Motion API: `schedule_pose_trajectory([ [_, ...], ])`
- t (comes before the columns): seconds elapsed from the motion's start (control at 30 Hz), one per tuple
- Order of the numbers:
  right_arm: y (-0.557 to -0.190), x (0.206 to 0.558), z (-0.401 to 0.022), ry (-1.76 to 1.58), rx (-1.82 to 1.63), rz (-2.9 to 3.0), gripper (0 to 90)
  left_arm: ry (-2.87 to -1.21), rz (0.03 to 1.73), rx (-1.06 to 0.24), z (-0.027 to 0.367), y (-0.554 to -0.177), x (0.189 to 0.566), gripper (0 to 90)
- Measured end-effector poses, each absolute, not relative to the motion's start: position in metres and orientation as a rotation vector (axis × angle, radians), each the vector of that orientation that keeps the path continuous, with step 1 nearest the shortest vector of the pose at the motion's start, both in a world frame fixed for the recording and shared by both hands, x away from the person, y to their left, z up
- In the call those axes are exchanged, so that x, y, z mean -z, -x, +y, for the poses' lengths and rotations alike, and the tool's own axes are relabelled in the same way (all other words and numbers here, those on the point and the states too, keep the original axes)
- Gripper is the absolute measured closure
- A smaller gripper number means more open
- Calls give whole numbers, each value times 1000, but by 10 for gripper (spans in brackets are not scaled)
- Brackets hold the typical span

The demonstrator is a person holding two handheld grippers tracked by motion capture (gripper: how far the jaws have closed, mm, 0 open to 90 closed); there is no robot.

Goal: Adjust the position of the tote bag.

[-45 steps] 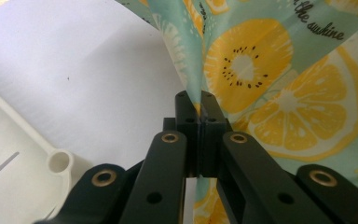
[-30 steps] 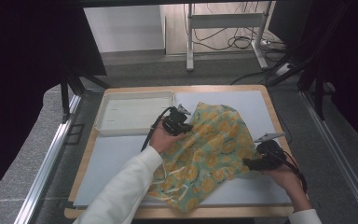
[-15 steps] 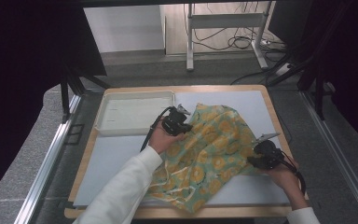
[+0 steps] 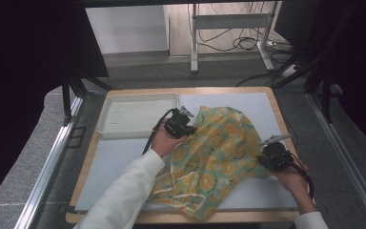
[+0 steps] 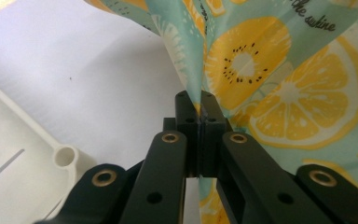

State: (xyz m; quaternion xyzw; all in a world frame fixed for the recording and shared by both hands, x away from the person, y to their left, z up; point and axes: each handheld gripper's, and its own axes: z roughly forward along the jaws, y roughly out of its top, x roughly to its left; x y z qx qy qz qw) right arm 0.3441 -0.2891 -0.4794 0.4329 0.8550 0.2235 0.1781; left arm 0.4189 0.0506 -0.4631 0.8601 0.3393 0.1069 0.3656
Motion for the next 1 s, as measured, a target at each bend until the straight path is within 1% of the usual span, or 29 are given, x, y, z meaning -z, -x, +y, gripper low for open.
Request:
schedule_pose_trajectory([
  [0.53,-355,469,-292,-1228,-660,2384,884,-2202,836,-282,57,-409,452,899],
  [0.8,-368,452,-288,-1200,-621,2364,885,-2195,805,-293,65,-398,444,899],
  [1.0,-383,446,-287,-1192,-603,2347,885,-2184,820,-300,75,-391,442,900],
])
